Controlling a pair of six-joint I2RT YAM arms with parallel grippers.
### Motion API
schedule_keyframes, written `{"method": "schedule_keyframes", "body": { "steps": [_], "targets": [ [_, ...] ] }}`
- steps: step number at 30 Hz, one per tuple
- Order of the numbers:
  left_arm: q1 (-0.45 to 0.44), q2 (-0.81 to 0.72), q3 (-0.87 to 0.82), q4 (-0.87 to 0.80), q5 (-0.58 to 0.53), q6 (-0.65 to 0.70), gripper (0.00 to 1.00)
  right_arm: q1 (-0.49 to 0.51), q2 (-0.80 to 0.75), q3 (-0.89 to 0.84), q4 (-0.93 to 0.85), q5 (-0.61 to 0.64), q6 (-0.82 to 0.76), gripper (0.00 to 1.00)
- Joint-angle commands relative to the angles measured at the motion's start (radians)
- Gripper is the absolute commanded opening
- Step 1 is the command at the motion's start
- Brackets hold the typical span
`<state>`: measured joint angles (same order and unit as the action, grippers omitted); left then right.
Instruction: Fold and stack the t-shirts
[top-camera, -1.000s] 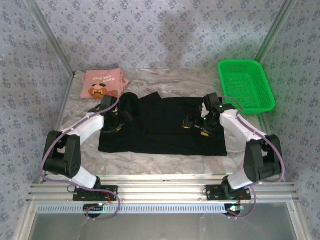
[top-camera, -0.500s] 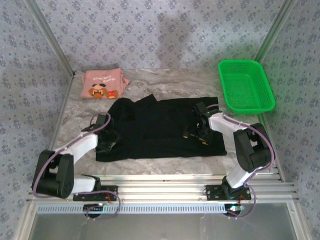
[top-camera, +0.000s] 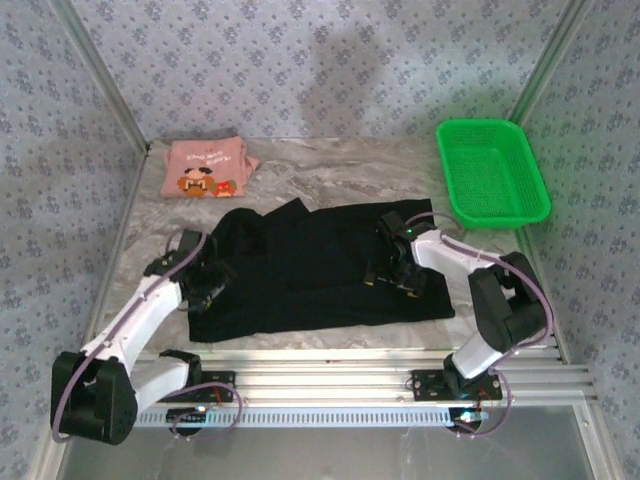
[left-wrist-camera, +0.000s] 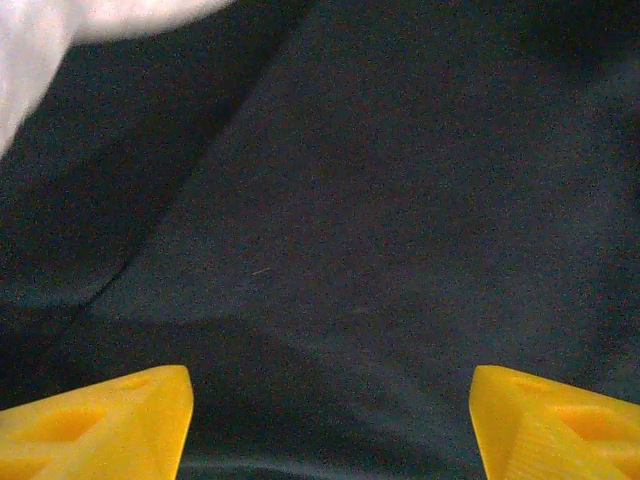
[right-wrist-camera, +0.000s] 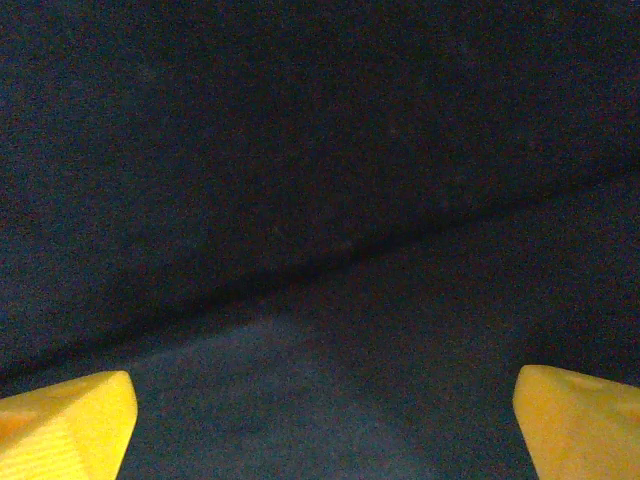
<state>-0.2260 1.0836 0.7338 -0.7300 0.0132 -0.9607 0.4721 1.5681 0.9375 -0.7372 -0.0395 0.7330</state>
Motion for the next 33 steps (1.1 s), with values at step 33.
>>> {"method": "schedule_keyframes", "body": {
  "steps": [33],
  "targets": [
    [-0.145, 1.453, 1.758, -0.401, 0.143, 0.858, 0.61, -0.286, 0.069, 0.367, -0.105, -0.390, -0.429, 1.00]
  ]
}}
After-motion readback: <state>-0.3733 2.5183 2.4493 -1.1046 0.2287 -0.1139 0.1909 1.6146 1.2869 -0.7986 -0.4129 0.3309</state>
